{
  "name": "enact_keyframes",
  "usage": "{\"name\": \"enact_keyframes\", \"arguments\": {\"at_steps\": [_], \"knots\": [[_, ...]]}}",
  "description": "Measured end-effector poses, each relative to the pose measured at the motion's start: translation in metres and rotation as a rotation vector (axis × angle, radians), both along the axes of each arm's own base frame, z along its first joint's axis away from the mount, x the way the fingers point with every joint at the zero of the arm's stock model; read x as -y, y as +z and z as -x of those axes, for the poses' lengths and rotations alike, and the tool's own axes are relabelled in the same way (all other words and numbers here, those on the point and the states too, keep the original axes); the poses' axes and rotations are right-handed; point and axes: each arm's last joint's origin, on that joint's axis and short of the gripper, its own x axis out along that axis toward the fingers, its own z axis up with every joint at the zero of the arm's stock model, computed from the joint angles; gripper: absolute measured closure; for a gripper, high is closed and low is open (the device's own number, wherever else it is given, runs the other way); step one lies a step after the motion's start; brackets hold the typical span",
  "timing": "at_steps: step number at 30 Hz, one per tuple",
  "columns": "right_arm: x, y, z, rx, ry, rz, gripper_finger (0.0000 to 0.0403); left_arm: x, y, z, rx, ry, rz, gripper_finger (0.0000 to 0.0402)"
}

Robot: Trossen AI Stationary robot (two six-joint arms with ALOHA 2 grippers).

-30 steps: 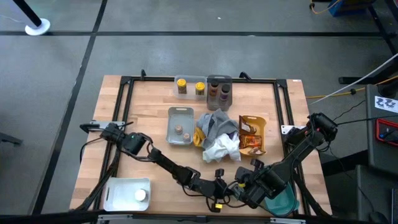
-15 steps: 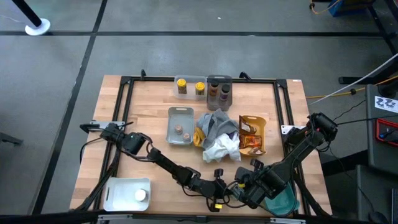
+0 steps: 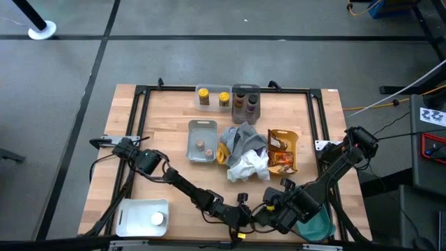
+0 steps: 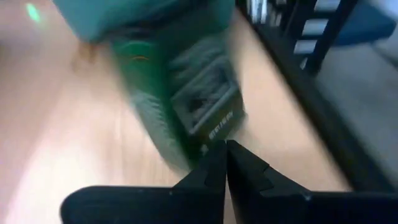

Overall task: Sort spices by type
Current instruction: Put the green seasoning can into the green bin

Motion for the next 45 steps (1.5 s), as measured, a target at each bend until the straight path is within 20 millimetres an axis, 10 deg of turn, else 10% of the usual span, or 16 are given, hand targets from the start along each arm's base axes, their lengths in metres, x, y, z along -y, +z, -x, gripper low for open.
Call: {"name": "enact_keyframes", "arguments": {"at_steps": [37, 45], "knots": [[-0.021, 0.007, -0.01, -0.008, 0.086, -0.344, 0.0382, 0.001, -0.002, 0.0, 0.004, 0.016, 0.028, 0.0399], [-0.024, 0.001, -0.011, -0.047, 0.041, -0.375, 0.0289, 0.002, 0.001, -0.001, 0.027, 0.015, 0.041, 0.0399]]}}
